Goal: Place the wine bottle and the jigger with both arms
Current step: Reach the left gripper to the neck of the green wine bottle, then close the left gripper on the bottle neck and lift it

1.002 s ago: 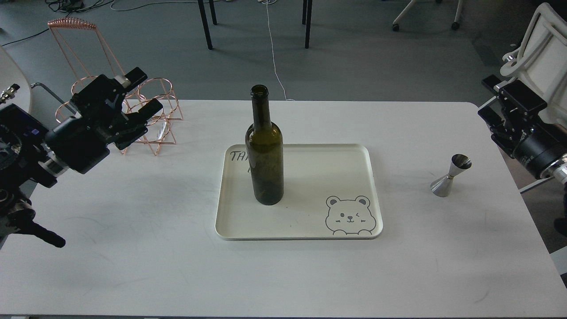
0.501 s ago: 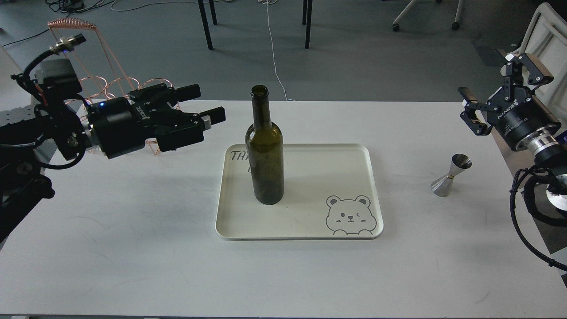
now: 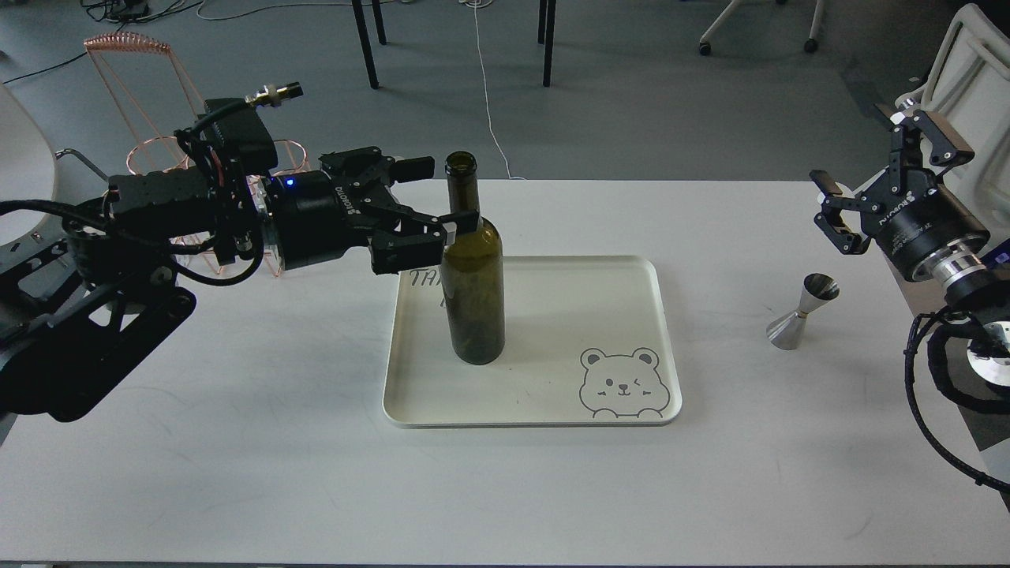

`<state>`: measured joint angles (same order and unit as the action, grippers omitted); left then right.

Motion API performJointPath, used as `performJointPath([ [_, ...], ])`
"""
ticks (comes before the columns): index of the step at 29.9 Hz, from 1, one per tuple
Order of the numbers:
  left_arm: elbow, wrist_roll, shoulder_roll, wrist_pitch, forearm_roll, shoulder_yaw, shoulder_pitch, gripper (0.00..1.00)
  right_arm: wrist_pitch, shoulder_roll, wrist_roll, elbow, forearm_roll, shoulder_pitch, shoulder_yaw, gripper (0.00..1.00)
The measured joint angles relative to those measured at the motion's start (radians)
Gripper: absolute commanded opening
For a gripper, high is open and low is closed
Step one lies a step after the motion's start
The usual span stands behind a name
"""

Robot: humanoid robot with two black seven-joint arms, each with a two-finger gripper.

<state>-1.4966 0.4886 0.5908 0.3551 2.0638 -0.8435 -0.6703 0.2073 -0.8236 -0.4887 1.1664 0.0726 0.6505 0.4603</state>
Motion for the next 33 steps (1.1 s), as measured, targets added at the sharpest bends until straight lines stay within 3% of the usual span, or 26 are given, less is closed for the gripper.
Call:
performJointPath([
  [8, 0.046, 0.0, -0.042, -0.001, 0.0, 0.032, -0.037, 0.95, 0.0, 0.002, 0.0, -0.003, -0.001, 0.0, -0.002, 0.94],
  [16, 0.073, 0.0, -0.058, -0.029, 0.0, 0.056, -0.061, 0.67, 0.0, 0.003, 0.0, -0.004, -0.002, 0.0, -0.003, 0.94],
  [33, 0.074, 0.0, -0.068, -0.052, -0.008, 0.084, -0.079, 0.66, 0.0, 0.004, 0.0, -0.006, -0.002, 0.0, -0.006, 0.94],
])
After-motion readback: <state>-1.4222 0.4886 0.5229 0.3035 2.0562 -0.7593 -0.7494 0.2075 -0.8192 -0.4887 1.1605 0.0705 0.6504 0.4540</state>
